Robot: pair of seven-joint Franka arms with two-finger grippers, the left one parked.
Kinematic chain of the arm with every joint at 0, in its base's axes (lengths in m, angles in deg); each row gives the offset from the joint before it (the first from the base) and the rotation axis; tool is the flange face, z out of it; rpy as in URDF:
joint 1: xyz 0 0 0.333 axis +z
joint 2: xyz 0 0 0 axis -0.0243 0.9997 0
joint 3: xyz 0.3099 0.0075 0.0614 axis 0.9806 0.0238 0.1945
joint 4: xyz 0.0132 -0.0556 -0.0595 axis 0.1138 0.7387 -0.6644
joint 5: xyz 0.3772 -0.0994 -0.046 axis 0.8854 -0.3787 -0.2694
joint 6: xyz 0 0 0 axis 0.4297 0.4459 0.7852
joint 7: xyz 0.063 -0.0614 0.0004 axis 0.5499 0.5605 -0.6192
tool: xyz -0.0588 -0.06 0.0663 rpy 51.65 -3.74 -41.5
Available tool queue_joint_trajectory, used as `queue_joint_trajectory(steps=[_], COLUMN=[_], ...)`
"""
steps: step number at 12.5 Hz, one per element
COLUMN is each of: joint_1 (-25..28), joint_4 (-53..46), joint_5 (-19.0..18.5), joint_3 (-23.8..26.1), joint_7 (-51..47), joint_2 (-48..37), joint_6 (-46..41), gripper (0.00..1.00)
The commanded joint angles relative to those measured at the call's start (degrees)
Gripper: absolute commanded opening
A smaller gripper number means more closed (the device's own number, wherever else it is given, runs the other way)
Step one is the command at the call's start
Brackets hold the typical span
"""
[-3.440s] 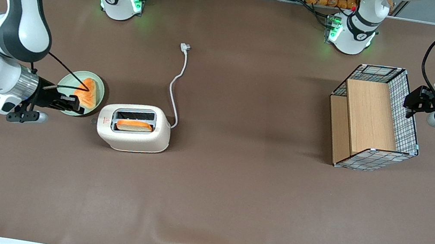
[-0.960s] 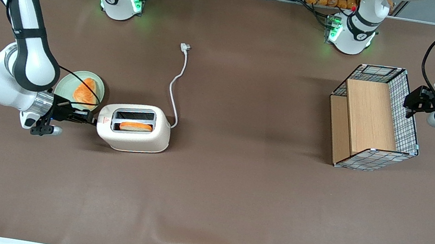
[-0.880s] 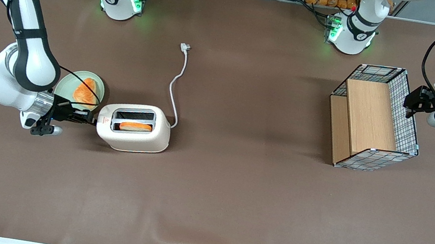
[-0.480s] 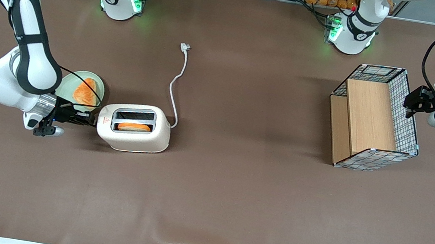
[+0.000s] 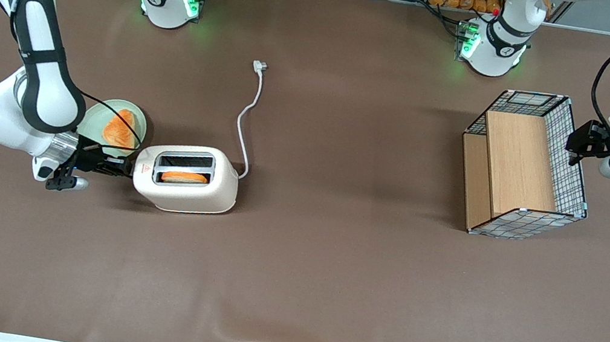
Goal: Press toaster button with right arm
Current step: 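Press the toaster lever down with the right gripper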
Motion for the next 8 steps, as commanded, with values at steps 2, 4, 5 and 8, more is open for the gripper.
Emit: queue_joint_trajectory(steps=[2,4,5,8], joint_1=[0.22,0.22,0.13,-0.13], joint_4=[0.55,-0.24,-0.33,-1.82], joint_5=[1.55,1.55,1.55,1.47], joint_3=[0.45,0.45,0.45,0.19], joint_7=[2.25,1.37,0.93,0.58], joint_2=[2.37,1.93,1.58,0.35], joint_6=[2.9,2.82,2.73,-0.33], gripper=[0.17,0.61,0.77,0.8])
